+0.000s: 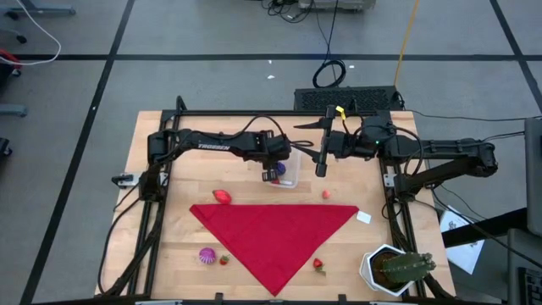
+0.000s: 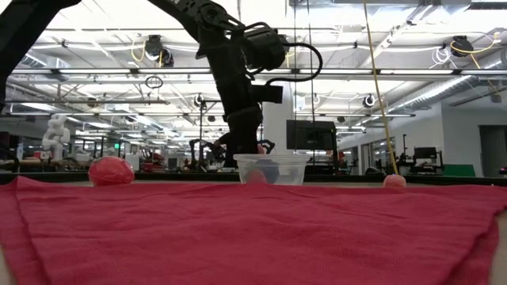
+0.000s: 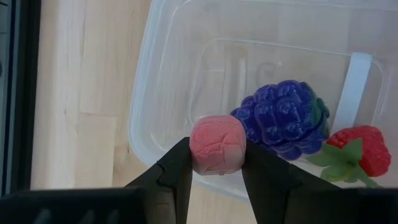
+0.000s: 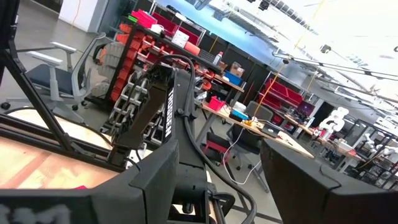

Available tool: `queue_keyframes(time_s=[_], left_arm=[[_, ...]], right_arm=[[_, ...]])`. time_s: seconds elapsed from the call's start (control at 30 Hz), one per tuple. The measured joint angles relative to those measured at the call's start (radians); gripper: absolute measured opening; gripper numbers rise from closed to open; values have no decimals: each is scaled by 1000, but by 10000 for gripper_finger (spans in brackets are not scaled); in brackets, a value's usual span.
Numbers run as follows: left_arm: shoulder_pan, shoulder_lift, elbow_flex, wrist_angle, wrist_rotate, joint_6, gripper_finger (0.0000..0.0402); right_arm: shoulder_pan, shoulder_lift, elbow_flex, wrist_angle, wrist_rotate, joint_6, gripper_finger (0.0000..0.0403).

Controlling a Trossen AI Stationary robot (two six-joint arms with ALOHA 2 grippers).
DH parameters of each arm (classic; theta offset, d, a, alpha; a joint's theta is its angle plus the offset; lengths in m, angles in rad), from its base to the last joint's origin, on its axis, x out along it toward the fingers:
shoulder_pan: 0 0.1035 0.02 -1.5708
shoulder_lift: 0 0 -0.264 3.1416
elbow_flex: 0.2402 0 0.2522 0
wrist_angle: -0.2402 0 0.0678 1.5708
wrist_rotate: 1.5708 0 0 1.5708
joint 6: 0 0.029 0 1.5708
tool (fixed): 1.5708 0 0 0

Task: Pick and placing Produce into tupperware
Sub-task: Put the left pink peach into the transparent bin

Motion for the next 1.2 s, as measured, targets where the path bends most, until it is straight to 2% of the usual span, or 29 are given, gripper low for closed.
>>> queue_keyframes(time_s=[0.43, 0.73, 1.2], left_arm=[[-1, 0, 0, -1, -6, 19, 125], [-9, -2, 63, -42, -19, 6, 125], [-32, -2, 53, -52, -21, 23, 125]], right_arm=[[0, 0, 0, 0, 0, 2, 220], [1, 0, 0, 0, 0, 8, 220], [2, 0, 0, 0, -5, 36, 220]])
